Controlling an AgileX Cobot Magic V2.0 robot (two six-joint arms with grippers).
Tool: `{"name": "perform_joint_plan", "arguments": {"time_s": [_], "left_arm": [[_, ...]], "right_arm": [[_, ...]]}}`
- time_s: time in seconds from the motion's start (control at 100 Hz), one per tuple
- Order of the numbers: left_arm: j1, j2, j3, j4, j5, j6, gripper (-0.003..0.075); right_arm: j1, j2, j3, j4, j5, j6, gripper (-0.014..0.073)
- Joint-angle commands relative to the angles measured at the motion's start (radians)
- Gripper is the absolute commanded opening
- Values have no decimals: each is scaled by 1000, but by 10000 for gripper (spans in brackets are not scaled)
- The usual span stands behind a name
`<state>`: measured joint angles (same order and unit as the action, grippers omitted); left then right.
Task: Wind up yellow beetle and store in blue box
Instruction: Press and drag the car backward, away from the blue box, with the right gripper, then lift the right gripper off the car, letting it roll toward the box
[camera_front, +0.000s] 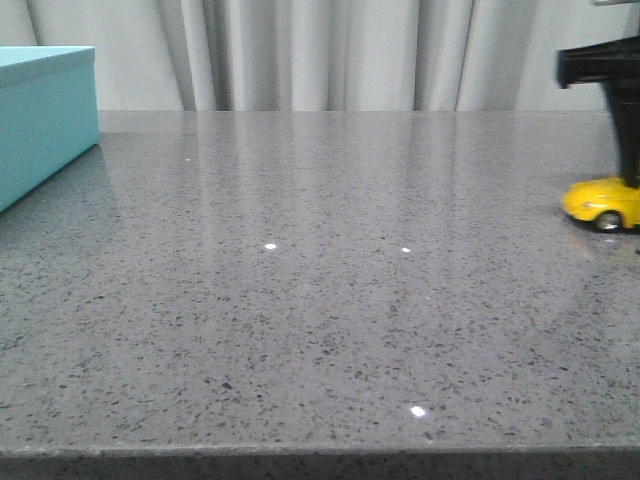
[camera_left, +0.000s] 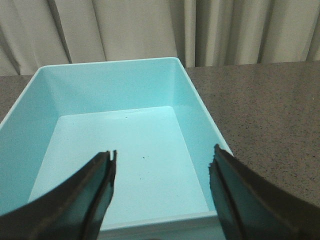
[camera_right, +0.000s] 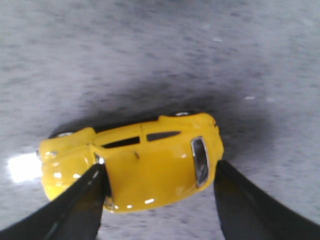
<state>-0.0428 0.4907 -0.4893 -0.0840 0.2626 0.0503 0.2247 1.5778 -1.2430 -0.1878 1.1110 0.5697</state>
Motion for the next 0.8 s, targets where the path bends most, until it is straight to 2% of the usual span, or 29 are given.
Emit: {"name": "perform_joint_plan", "arguments": {"time_s": [0.0, 0.19, 0.33, 0.5, 0.79], "left_arm": [[-8, 8, -38, -2, -70, -2, 410], [-8, 8, -38, -3, -70, -2, 410], [-8, 8, -38, -3, -70, -2, 410], [-8, 8, -38, -3, -83, -2, 410], [-8, 8, -38, -3, -81, -2, 410]], "right_arm": [[-53, -41, 15, -57, 38, -51, 477], [-128, -60, 17, -57, 36, -107, 477], [-126, -91, 7, -43, 4, -119, 477], [-108, -227, -63, 44, -39, -143, 477], [-105, -396, -53, 81, -50, -170, 477]]}}
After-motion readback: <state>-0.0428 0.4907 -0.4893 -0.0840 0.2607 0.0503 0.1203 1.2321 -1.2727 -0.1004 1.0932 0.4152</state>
